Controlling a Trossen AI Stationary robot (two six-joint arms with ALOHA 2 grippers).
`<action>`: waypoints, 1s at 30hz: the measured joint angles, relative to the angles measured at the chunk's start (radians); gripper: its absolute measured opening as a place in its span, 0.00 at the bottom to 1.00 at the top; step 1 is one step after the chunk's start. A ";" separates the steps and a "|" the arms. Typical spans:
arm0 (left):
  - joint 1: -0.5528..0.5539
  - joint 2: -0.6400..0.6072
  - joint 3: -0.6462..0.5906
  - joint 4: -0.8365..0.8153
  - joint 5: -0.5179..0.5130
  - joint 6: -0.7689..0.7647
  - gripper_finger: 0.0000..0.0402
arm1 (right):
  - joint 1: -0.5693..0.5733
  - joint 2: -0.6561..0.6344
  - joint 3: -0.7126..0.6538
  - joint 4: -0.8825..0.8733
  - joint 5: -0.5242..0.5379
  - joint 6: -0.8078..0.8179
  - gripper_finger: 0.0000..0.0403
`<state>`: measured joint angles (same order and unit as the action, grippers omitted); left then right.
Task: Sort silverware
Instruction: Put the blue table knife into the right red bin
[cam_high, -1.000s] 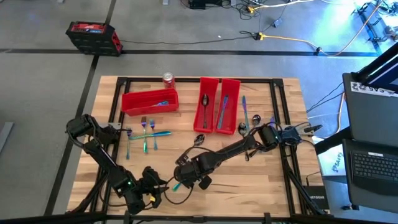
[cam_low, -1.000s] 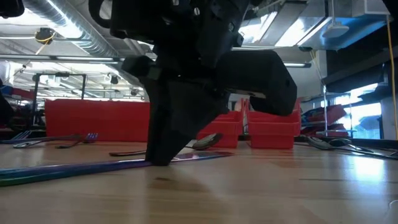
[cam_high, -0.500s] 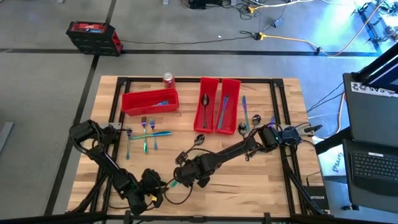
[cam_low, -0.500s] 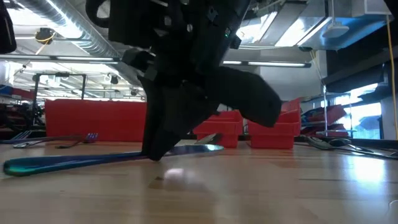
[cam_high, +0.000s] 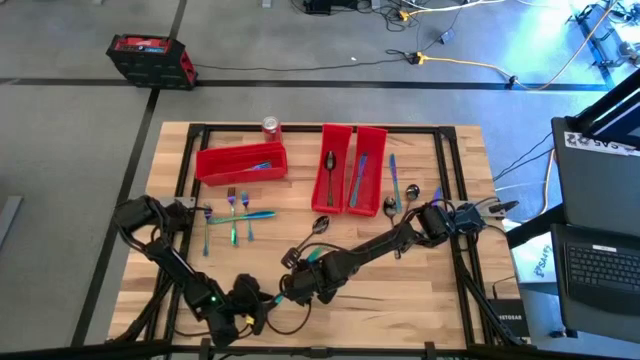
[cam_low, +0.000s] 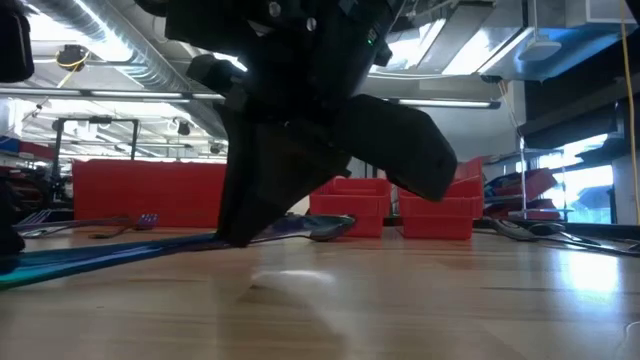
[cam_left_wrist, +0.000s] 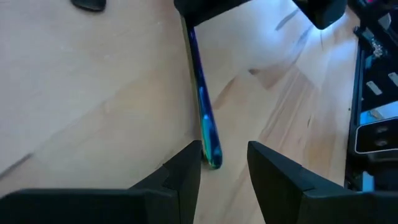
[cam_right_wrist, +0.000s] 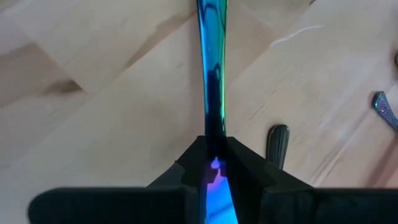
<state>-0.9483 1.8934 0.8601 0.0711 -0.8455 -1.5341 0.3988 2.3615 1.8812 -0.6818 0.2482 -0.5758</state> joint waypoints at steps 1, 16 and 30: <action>0.000 0.005 0.001 0.003 -0.001 0.003 0.30 | 0.000 0.000 0.000 0.000 0.001 0.000 0.08; -0.001 0.019 0.001 0.020 -0.105 -0.047 0.36 | 0.000 -0.001 0.002 0.000 -0.004 -0.005 0.08; 0.038 0.017 0.001 0.010 -0.055 -0.080 0.76 | 0.000 -0.002 0.002 0.000 -0.005 -0.005 0.08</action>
<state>-0.9102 1.9108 0.8608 0.0808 -0.9006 -1.6139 0.3988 2.3600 1.8832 -0.6823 0.2436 -0.5812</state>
